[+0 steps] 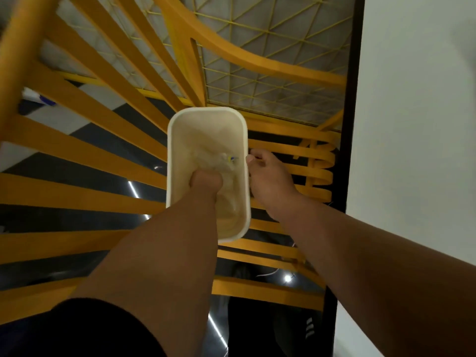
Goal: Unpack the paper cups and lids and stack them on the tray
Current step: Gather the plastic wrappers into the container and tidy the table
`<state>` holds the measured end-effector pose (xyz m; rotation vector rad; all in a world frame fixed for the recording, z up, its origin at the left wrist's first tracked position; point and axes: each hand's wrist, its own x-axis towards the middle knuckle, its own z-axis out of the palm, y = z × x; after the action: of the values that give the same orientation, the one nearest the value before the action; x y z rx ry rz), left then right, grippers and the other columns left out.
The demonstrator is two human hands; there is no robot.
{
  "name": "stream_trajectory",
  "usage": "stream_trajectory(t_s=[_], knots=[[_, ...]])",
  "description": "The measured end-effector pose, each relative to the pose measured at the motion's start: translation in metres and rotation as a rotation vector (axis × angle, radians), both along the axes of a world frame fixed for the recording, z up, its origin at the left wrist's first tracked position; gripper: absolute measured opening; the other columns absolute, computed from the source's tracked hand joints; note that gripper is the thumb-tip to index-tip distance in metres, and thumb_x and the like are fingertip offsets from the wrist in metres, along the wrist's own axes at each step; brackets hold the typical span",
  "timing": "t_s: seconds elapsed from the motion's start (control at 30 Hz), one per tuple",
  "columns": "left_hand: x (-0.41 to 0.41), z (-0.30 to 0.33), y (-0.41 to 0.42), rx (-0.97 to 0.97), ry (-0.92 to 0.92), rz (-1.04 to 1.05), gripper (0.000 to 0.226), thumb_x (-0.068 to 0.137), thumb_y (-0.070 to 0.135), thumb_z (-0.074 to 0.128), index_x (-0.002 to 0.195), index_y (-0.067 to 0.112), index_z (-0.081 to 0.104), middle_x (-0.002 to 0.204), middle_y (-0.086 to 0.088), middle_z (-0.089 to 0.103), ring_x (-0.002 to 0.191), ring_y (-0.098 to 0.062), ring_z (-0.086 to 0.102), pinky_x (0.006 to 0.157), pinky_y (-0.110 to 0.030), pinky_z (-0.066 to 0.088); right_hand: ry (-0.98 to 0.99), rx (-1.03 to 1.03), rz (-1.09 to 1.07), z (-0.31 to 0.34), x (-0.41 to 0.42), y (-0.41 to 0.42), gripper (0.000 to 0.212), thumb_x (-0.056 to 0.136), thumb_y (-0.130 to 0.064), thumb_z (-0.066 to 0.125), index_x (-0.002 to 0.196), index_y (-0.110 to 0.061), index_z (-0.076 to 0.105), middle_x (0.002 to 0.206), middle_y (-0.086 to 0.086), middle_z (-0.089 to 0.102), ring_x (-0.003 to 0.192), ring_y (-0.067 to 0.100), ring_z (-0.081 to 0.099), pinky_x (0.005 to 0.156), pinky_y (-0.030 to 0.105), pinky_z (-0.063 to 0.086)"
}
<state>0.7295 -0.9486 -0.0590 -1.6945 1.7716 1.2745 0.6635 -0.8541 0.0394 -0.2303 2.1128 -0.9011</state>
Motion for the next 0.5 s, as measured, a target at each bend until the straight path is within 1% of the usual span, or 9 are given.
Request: stream_trajectory(t_s=[0.03,0.07,0.13,0.2,0.23,0.3,0.37,0.43,0.5], knots=[[0.004,0.013,0.004,-0.062,0.055,-0.077,0.032,0.098,0.009,0.051,0.13,0.005,0.055,0.133,-0.012,0.055,0.124,-0.03,0.053,0.1,-0.037,0.047,0.01,-0.006,0.0,0.008,-0.002,0.002,0.034,0.102,-0.04,0.042,0.133,-0.032,0.052,0.118,-0.009,0.057,0.1,0.013,0.055,0.084,0.035,0.051],[0.007,0.023,0.001,-0.105,0.067,-0.101,0.032,0.097,0.01,0.053,0.128,0.004,0.056,0.131,-0.013,0.057,0.121,-0.03,0.054,0.101,-0.038,0.045,0.016,-0.027,0.011,0.018,-0.004,0.005,0.034,0.102,-0.04,0.042,0.134,-0.031,0.052,0.117,-0.009,0.056,0.098,0.01,0.053,0.083,0.032,0.049],[0.008,0.049,0.002,-0.102,0.167,0.012,0.026,0.094,0.017,0.055,0.114,0.003,0.064,0.117,-0.017,0.063,0.108,-0.034,0.06,0.098,-0.043,0.048,0.003,-0.105,0.061,0.041,-0.008,0.012,0.032,0.103,-0.038,0.041,0.133,-0.031,0.052,0.118,-0.011,0.057,0.101,0.009,0.056,0.081,0.029,0.048],[0.004,0.075,0.006,-0.178,0.293,0.199,0.025,0.088,0.03,0.056,0.094,0.009,0.069,0.098,-0.016,0.069,0.095,-0.037,0.064,0.091,-0.05,0.053,-0.003,-0.17,0.113,0.068,-0.012,0.022,0.032,0.103,-0.038,0.042,0.132,-0.032,0.051,0.121,-0.011,0.059,0.108,0.011,0.059,0.089,0.033,0.052],[0.001,0.098,0.013,-0.221,0.357,0.204,0.025,0.088,0.035,0.055,0.089,0.014,0.068,0.091,-0.012,0.069,0.089,-0.035,0.065,0.088,-0.05,0.054,0.013,-0.19,0.128,0.081,-0.015,0.029,0.031,0.102,-0.039,0.043,0.131,-0.033,0.052,0.122,-0.011,0.06,0.109,0.012,0.059,0.093,0.037,0.053],[-0.007,0.143,0.033,-0.339,0.437,0.134,0.027,0.093,0.039,0.053,0.087,0.016,0.066,0.081,-0.005,0.067,0.08,-0.026,0.063,0.08,-0.042,0.053,0.071,-0.218,0.145,0.104,-0.022,0.046,0.027,0.101,-0.041,0.046,0.125,-0.034,0.056,0.118,-0.01,0.063,0.105,0.011,0.061,0.093,0.04,0.054],[-0.015,0.187,0.058,-0.441,0.496,0.041,0.03,0.097,0.04,0.052,0.083,0.016,0.063,0.072,-0.001,0.061,0.07,-0.016,0.057,0.065,-0.032,0.043,0.138,-0.239,0.143,0.124,-0.031,0.067,0.02,0.099,-0.043,0.047,0.113,-0.036,0.06,0.109,-0.011,0.065,0.098,0.011,0.063,0.09,0.04,0.056],[-0.025,0.225,0.09,-0.497,0.546,-0.033,0.033,0.098,0.041,0.051,0.077,0.017,0.059,0.068,0.0,0.058,0.065,-0.012,0.053,0.056,-0.028,0.036,0.212,-0.242,0.121,0.143,-0.043,0.094,0.021,0.099,-0.044,0.047,0.105,-0.032,0.063,0.1,-0.009,0.067,0.09,0.013,0.064,0.085,0.038,0.056],[-0.038,0.25,0.123,-0.521,0.602,-0.103,0.037,0.097,0.043,0.051,0.074,0.015,0.057,0.065,0.0,0.057,0.063,-0.014,0.052,0.054,-0.029,0.037,0.305,-0.254,0.105,0.159,-0.057,0.124,0.027,0.1,-0.043,0.047,0.099,-0.024,0.066,0.089,-0.006,0.067,0.083,0.013,0.063,0.08,0.035,0.054]])
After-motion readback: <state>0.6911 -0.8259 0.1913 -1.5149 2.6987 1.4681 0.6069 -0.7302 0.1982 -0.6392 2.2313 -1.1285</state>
